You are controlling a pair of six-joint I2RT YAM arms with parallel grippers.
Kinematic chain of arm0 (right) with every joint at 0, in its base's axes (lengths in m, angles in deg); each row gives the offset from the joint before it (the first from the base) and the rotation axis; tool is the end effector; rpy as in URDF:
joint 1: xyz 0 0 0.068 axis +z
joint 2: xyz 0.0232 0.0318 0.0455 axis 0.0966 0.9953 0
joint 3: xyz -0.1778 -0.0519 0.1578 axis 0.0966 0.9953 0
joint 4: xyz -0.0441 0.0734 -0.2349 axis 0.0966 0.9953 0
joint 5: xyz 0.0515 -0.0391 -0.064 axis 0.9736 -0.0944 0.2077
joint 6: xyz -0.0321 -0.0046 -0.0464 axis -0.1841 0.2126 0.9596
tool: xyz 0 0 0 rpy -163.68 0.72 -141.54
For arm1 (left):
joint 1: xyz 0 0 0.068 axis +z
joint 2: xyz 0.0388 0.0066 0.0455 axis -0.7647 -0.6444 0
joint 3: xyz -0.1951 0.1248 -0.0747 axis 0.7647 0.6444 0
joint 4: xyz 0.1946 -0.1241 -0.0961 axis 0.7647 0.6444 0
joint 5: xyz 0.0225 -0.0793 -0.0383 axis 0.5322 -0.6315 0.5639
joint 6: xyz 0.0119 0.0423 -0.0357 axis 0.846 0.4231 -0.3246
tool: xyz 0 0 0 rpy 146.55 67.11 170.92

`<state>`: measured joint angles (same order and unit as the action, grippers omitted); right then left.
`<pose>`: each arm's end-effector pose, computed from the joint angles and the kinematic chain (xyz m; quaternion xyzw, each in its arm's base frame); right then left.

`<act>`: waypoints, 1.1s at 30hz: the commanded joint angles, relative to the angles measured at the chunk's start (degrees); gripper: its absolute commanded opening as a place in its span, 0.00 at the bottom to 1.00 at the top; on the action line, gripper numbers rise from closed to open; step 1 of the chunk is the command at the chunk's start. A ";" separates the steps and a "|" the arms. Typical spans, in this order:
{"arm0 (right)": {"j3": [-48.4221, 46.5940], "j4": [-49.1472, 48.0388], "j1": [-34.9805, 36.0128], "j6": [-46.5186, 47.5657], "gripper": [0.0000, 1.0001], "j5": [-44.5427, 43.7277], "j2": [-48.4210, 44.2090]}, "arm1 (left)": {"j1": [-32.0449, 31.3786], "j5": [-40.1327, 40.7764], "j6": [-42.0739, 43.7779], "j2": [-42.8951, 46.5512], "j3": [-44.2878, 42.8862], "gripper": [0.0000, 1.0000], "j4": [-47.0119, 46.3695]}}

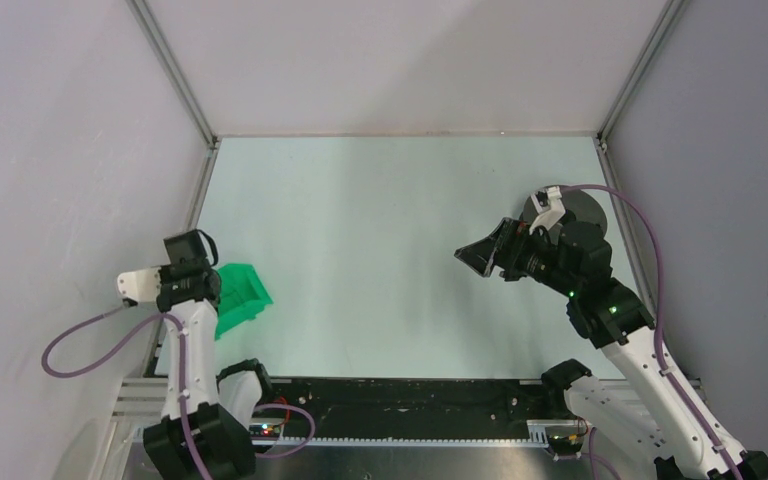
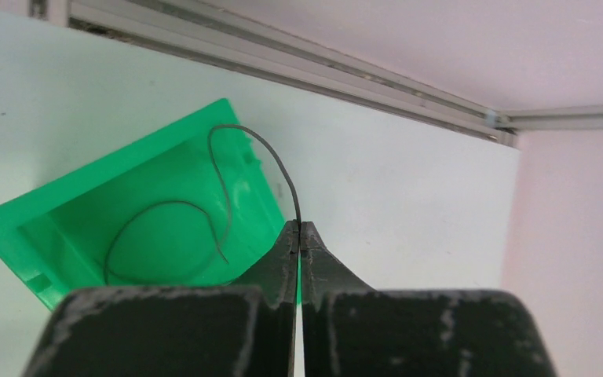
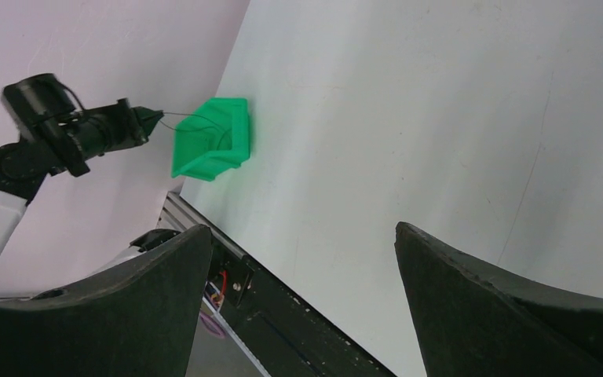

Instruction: Wrap the cables

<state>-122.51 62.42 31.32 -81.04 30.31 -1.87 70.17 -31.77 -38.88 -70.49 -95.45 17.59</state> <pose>0.1500 0.0867 0.3254 -0.0296 0.7935 0.4183 0.4410 0.1672 0.0861 0.2234 -0.7493 0.4940 0.0785 0.4340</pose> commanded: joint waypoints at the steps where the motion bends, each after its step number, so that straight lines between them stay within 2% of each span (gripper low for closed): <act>1: -0.62 -1.34 -0.03 1.65 0.91 -0.51 -0.74 | 0.44 -4.68 7.79 5.13 -5.23 0.00 -0.51; 6: -1.13 -2.69 -0.52 4.76 0.92 -3.05 -0.75 | -0.03 -15.16 19.72 8.81 -10.54 0.00 -0.92; 12: -1.67 -6.58 -0.79 6.67 0.91 -3.68 -0.57 | -5.27 -34.33 33.74 10.76 -17.07 0.00 -4.21; 16: -1.67 -9.68 -0.80 8.18 0.90 -2.45 -1.50 | -11.15 -45.10 37.83 10.41 -22.09 0.00 -5.35; 21: -1.67 -13.78 -0.36 11.15 0.90 1.75 -2.78 | -19.79 -59.97 38.33 6.94 -25.77 0.00 -7.93; 25: -1.51 -17.03 1.05 11.67 0.89 3.84 -2.07 | -28.25 -63.30 40.80 2.74 -26.48 0.00 -8.19; 28: -0.84 -19.52 5.49 12.43 0.88 3.88 0.03 | -34.09 -62.68 41.64 1.52 -25.93 0.00 -8.64; 33: -0.60 -21.40 14.25 16.56 0.89 -4.21 5.29 | -42.74 -65.40 44.45 -1.17 -24.97 0.00 -10.80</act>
<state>-122.51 45.53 40.74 -68.29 31.58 -0.12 32.58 -91.89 1.54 -71.04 -120.36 10.08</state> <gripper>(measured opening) 0.886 0.004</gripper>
